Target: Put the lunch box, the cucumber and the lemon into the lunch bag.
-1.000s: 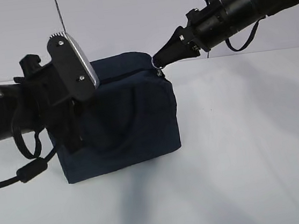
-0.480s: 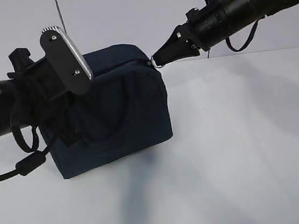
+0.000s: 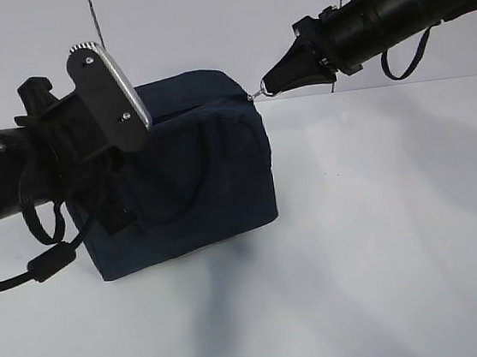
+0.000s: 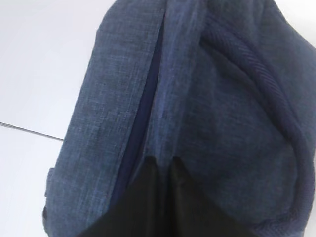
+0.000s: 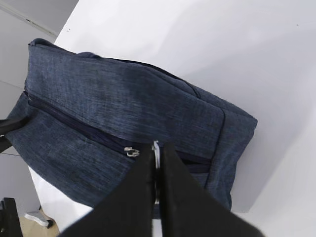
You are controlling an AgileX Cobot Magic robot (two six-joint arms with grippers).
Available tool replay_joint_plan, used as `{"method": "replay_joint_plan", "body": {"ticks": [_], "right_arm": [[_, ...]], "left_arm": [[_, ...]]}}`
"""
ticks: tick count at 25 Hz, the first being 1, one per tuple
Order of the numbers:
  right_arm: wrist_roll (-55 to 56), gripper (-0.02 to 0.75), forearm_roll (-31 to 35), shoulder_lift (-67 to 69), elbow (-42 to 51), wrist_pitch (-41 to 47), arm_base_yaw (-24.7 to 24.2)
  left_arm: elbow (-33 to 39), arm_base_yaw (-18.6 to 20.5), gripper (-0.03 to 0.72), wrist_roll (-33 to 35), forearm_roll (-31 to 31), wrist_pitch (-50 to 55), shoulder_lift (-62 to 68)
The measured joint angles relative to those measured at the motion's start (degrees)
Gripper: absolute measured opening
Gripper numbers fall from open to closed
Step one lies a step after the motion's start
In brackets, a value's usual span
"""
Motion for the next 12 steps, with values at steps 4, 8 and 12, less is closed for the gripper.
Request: {"method": "replay_joint_plan", "body": {"ticks": [4, 8, 12], "right_arm": [[1.03, 0.008, 0.07, 0.0, 0.0, 1.83, -1.24], [0.61, 0.008, 0.21, 0.55, 0.0, 2.78, -1.46], [0.11, 0.008, 0.35, 2.83, 0.0, 2.67, -1.58]], "left_arm": [[-0.1, -0.12, 0.004, 0.0, 0.0, 0.22, 0.0], [-0.1, -0.12, 0.003, 0.0, 0.0, 0.22, 0.0], [-0.1, -0.12, 0.003, 0.0, 0.0, 0.72, 0.0]]}}
